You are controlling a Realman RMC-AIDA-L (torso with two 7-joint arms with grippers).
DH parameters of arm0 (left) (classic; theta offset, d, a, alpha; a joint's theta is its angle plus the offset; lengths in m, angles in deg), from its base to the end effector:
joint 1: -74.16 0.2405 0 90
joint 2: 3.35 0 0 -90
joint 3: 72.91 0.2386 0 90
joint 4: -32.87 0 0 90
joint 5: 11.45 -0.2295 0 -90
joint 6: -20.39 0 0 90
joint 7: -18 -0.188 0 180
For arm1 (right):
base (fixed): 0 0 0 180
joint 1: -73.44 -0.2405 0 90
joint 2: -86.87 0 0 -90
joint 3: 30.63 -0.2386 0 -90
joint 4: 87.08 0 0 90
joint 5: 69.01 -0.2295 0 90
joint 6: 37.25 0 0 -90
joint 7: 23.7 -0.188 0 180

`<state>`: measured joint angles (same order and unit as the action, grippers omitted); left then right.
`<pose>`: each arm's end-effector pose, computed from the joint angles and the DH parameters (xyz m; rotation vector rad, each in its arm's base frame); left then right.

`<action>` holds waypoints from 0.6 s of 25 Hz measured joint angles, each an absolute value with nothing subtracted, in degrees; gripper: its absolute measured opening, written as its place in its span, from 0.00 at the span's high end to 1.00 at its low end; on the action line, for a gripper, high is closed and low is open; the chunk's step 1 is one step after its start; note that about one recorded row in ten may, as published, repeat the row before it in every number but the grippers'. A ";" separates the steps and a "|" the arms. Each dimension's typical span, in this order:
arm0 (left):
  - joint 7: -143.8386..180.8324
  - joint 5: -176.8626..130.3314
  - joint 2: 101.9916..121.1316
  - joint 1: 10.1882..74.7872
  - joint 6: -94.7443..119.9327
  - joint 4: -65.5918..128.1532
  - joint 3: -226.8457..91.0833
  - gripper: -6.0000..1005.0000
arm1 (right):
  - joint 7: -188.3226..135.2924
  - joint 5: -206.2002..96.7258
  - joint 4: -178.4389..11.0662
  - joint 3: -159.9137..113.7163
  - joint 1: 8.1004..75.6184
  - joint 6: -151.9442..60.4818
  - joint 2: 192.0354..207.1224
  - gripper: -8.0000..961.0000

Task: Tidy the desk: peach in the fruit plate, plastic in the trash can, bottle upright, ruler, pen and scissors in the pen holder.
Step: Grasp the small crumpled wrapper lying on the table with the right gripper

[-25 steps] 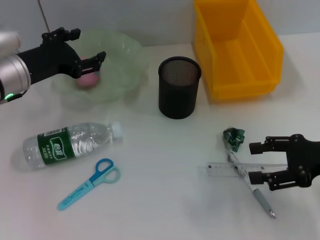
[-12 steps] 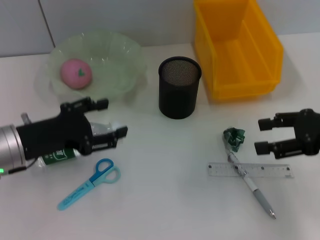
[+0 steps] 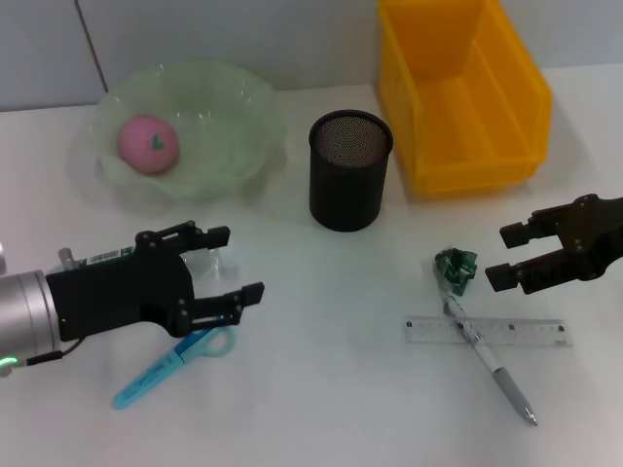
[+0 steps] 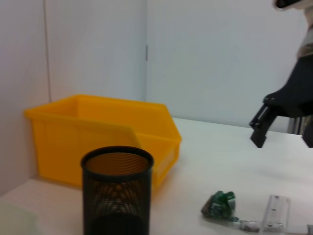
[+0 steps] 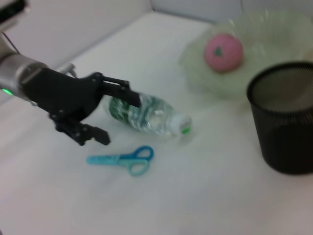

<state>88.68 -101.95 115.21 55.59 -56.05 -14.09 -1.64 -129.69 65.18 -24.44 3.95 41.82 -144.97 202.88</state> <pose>-0.2269 0.3368 -0.0593 -2.7209 -0.3307 -0.6615 0.2463 0.3396 0.0578 -2.8144 0.9068 0.2430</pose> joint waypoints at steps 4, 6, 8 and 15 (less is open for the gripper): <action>89.01 -101.93 115.22 55.57 -56.08 -14.15 0.07 0.19 | -135.89 67.16 -22.65 6.89 40.84 -144.99 202.88 0.13; 89.02 -101.82 115.26 55.74 -56.09 -14.22 0.37 0.19 | -138.52 68.31 -22.07 8.32 40.37 -144.94 202.92 0.13; 89.02 -101.73 115.28 55.84 -56.10 -14.26 0.63 0.19 | -140.20 69.07 -20.72 9.72 40.22 -144.66 203.17 0.13; 88.71 -101.68 115.27 56.18 -56.14 -14.14 0.81 0.19 | -146.85 73.04 -15.27 13.66 39.11 -142.86 203.73 0.13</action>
<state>88.71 -101.68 115.27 56.18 -56.14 -14.14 0.81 -146.85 73.04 -15.27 13.66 39.11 -142.86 203.73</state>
